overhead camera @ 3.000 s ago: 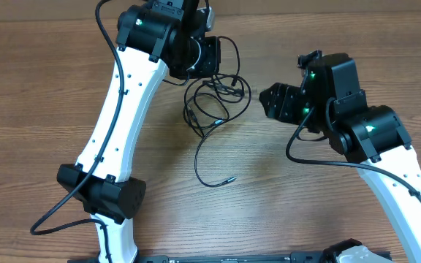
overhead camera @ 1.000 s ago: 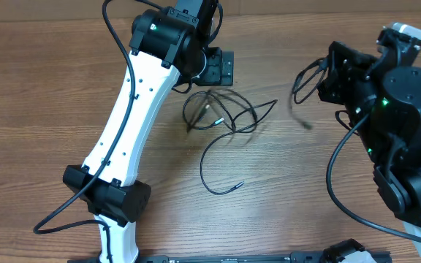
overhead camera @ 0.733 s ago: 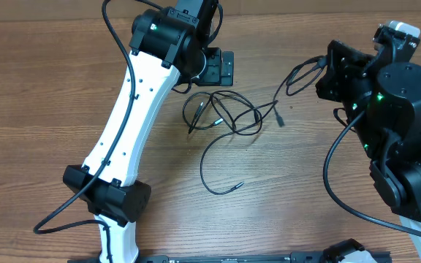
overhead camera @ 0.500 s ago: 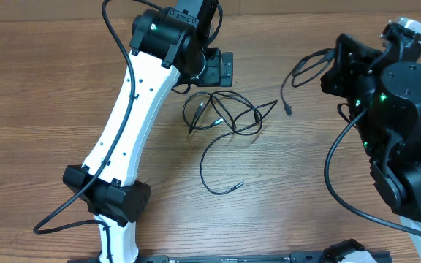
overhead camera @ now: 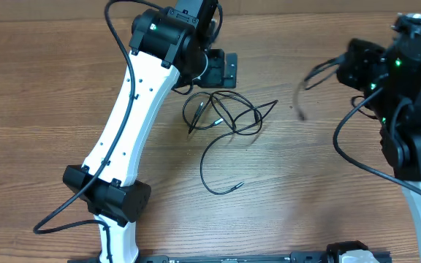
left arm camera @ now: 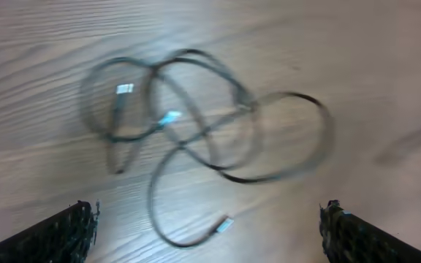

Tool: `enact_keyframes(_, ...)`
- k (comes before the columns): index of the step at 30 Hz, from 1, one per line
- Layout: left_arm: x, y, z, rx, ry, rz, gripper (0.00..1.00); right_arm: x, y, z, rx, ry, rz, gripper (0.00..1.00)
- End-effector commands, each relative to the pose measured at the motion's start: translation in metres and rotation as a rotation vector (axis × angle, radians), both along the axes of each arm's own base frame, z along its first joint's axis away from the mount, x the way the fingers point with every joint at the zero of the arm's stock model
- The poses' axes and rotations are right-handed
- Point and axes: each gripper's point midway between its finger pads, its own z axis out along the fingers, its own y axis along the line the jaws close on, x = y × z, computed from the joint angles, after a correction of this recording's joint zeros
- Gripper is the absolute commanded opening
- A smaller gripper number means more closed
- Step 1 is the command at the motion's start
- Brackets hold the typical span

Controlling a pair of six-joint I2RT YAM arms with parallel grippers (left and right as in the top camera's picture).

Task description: Untangle cables

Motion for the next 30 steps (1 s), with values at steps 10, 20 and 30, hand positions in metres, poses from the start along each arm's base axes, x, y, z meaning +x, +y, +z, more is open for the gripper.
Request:
enact_keyframes(10, -0.045, -0.063, 0.030, -0.256, -0.116, -0.603, 0.98, -0.001, 0.050, 0.051, 0.337, -0.119, 0.203, 0.04)
enact_keyframes(20, -0.029, -0.078, 0.036, -0.215, -0.280, -0.690, 0.90, -0.012, 0.074, 0.057, 0.493, -0.068, 0.315, 0.04)
enact_keyframes(30, -0.029, -0.078, 0.037, -0.215, -0.283, -0.690, 0.36, -0.011, 0.073, 0.061, 0.490, -0.088, 0.310, 0.04)
